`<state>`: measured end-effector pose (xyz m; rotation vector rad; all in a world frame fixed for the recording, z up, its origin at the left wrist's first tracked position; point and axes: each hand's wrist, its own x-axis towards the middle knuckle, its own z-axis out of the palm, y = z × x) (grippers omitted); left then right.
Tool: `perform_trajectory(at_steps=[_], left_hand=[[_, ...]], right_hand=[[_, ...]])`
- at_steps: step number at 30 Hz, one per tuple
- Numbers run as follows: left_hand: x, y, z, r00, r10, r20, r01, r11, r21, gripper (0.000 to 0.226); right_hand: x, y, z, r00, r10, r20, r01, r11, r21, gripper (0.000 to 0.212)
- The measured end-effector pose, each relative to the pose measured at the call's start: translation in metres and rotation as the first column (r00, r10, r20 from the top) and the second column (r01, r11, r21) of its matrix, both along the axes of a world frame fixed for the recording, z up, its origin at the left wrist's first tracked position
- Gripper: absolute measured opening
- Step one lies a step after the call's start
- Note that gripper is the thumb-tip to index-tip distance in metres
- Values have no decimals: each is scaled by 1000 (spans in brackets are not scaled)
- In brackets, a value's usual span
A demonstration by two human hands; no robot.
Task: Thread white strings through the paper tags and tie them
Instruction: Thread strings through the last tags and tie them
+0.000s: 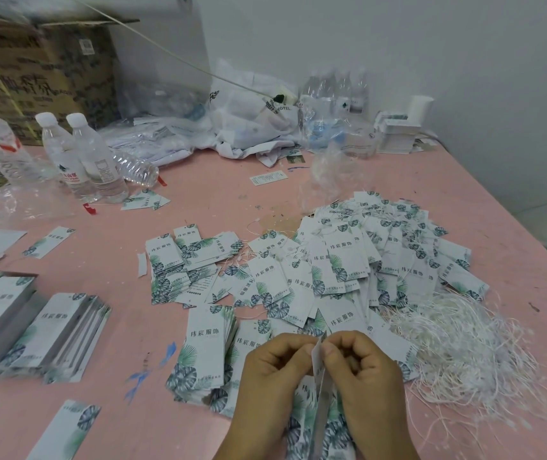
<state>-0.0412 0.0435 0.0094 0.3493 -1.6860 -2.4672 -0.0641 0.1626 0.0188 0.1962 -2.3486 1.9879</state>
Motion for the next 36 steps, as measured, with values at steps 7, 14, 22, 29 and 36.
perform_trajectory(at_steps=[7, 14, 22, 29, 36], left_hand=[[0, 0, 0, 999, 36, -34, -38, 998, -53, 31], [-5, -3, -1, 994, 87, 67, -92, 993, 77, 18], [-16, -20, 1, 973, 207, 107, -232, 905, 357, 41], [-16, -24, 1, 964, 186, 189, -259, 816, 518, 34], [-13, -21, 10, 979, 188, 73, -194, 777, 598, 9]], right_hand=[[-2, 1, -5, 999, 34, -31, -33, 998, 45, 25], [-14, 8, -2, 919, 263, 294, -99, 875, -474, 5], [-32, 28, 0, 816, 371, 444, 44, 725, -687, 18], [-41, 40, -2, 786, 318, 530, 151, 733, -663, 17], [-40, 43, -2, 798, 358, 484, 117, 697, -708, 23]])
